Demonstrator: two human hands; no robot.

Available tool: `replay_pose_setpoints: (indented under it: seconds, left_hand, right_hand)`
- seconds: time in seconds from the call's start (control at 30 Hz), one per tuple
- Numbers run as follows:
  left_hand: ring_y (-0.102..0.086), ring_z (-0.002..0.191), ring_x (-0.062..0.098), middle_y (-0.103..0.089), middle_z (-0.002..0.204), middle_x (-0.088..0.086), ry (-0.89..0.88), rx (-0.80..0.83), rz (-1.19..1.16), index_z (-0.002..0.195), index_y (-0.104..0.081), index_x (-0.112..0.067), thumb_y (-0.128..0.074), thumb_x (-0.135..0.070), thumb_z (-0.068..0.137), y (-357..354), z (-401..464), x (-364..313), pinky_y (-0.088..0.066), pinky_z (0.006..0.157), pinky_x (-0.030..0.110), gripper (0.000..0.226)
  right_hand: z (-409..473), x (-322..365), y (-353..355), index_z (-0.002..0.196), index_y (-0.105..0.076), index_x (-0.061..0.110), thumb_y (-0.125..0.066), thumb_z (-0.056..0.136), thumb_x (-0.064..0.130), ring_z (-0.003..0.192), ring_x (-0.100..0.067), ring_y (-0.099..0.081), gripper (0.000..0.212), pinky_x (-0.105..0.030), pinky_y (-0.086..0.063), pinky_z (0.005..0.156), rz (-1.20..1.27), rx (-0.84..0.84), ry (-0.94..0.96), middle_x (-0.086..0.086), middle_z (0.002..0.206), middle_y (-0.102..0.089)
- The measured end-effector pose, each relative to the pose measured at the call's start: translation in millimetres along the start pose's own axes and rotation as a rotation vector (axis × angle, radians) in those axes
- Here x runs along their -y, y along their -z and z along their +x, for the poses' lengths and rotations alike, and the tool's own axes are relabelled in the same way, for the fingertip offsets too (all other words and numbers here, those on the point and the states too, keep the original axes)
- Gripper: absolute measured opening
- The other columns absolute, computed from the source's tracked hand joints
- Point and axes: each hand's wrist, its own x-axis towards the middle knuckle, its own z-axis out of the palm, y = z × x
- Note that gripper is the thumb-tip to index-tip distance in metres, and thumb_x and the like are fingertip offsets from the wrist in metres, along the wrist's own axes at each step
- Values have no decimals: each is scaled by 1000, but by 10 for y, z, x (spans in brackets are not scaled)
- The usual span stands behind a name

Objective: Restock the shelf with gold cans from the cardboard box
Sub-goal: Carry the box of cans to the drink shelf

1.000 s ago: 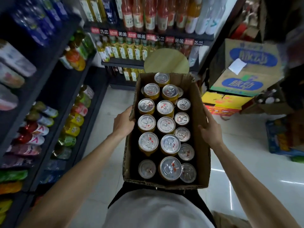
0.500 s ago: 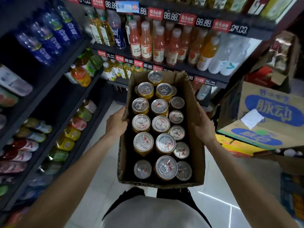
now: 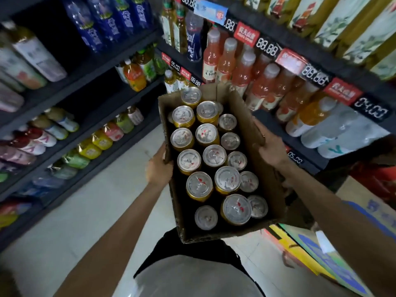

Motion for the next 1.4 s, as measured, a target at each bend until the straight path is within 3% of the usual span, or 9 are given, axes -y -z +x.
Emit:
replay_pose_setpoints:
  seconds: [0.1,0.2,0.5,0.63,0.73,0.87,1.07,1.2,1.4]
  left_hand:
    - [-61,108,30,-65,120,9,44,-61,-57,143,-36,-32,-54,-16,90,-175,-46,-42,-48,89,36,59]
    - [-61,107,30,-64,122,8,84,-103,-81,145,-33,-30,-52,-11,90,-336,-107,-129,-49,87,36,61]
    - [-65,89,32,-70,101,14,184,-79,-15,148,-21,-27,-52,-7,86,-771,-202,-177,-54,77,40,72]
    - [-65,85,34,-70,93,18,224,-17,43,148,-15,-20,-55,-9,82,-800,-192,-205,-49,71,35,78]
    - [-65,85,38,-69,97,21,231,-15,72,147,-11,-18,-50,-16,90,-770,-150,-259,-48,72,37,69]
    - [-62,88,41,-66,100,24,190,-10,168,149,-3,-13,-44,-6,91,-729,-169,-355,-40,69,37,71]
    - [-64,75,37,-66,100,24,213,5,70,148,-1,-15,-42,-5,91,-766,-286,-384,-52,73,40,71]
    - [-66,83,39,-66,106,22,235,10,26,144,-8,-14,-46,-8,90,-831,-318,-316,-53,79,46,67]
    - [-69,64,27,-69,94,15,270,22,-54,143,-11,-14,-56,-20,90,-786,-342,-230,-58,70,41,69]
  right_hand:
    - [366,-115,46,145,-29,26,-58,87,2,134,-16,-39,70,-20,-31,105,44,87,121,10,143,-38]
    - [645,-169,64,147,-28,21,-59,86,-3,135,-12,-32,73,-9,-23,101,34,160,176,6,148,-33]
    - [964,-502,35,148,-22,35,-59,85,0,141,-17,-26,81,-32,-26,115,-43,272,209,3,154,-28]
    - [922,-571,8,147,-21,40,-56,86,1,132,-19,-41,80,-31,-36,107,-31,253,172,4,148,-40]
    - [912,-599,-43,145,-17,46,-55,87,6,120,-29,-53,80,-42,-47,98,-84,216,171,-7,139,-52]
    - [909,-571,-102,144,-14,49,-53,88,5,117,-30,-56,81,-38,-47,96,-88,191,132,-10,135,-55]
    - [1014,-465,-104,144,-19,47,-53,88,4,120,-31,-53,79,-37,-46,98,-128,175,170,-9,138,-52]
    - [1177,-386,-97,143,-20,49,-54,89,4,122,-33,-51,78,-38,-47,97,-159,219,205,-10,142,-48]
    - [1147,-368,-87,144,-22,45,-50,93,9,130,-32,-44,68,-36,-42,100,-146,214,177,-9,149,-38]
